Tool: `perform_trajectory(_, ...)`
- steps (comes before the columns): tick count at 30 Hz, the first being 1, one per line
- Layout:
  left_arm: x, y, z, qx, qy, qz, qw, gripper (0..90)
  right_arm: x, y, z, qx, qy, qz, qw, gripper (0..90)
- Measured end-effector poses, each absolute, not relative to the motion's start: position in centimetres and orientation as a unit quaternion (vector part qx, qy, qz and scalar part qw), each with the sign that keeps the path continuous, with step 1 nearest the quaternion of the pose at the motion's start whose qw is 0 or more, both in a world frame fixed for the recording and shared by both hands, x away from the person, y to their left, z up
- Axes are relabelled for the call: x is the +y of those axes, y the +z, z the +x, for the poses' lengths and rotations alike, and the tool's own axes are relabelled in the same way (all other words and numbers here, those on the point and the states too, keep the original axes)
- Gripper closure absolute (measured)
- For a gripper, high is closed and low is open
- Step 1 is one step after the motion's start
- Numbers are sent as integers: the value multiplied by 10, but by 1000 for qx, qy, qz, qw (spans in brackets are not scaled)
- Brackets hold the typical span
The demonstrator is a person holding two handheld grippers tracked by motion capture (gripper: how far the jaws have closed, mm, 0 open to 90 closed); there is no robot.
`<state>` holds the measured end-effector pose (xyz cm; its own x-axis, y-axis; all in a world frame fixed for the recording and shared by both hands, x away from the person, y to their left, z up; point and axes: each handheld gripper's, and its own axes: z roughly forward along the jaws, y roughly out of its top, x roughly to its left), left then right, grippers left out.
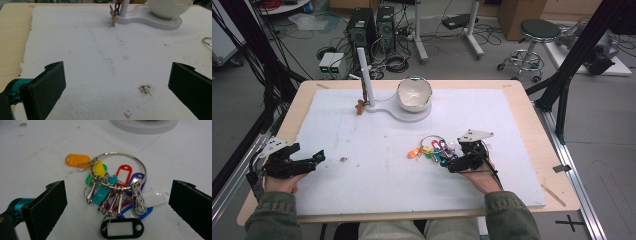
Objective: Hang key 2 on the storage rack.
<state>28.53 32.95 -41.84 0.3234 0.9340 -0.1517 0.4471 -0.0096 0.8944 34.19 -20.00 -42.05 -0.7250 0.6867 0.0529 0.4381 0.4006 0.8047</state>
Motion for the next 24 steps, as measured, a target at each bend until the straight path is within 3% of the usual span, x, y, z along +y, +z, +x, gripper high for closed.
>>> perform_trajectory(12, 329, -419, 285, 518, 258, 665, 471, 16, -194, -433, 350, 848, 383, 346, 122, 81)
perform_trajectory(14, 328, -419, 286, 519, 257, 665, 472, 17, -193, -433, 350, 851, 381, 342, 118, 196)
perform_trajectory(19, 328, -419, 286, 519, 257, 665, 471, 17, -187, -431, 350, 858, 372, 336, 108, 306)
perform_trajectory(24, 329, -419, 286, 519, 258, 665, 471, 17, -181, -435, 353, 869, 341, 344, 103, 504)
